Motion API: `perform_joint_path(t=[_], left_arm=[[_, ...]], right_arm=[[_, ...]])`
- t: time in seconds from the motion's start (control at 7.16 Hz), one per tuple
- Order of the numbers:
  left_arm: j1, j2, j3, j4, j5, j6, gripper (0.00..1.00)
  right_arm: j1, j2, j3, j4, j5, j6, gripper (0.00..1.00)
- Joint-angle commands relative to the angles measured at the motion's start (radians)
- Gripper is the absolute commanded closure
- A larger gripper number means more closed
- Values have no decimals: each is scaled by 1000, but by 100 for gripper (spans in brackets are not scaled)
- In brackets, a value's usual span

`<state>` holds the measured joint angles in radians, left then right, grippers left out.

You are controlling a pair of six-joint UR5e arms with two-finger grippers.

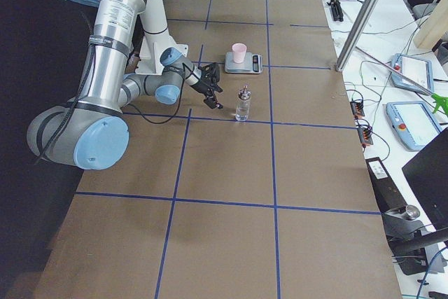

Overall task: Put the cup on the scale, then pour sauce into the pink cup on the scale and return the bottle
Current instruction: 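Grasp the glass bottle body with the right gripper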

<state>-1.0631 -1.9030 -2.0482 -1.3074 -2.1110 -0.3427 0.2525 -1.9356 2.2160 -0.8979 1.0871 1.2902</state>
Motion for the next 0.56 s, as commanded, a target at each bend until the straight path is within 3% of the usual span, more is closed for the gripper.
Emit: perform_joint_path(t=[0.0,0.28,0.42], left_arm=[[-41,42,2,-3,0,114,0],[-78,94,0,-6,2,218,0],[-98,128,-1,-21,2,259,0]], right_arm=[[-80,21,-77,23,-206,3,0],[-105,49,-238,245,-304,-15,0],[-105,75,-257,257,-306,-19,0]])
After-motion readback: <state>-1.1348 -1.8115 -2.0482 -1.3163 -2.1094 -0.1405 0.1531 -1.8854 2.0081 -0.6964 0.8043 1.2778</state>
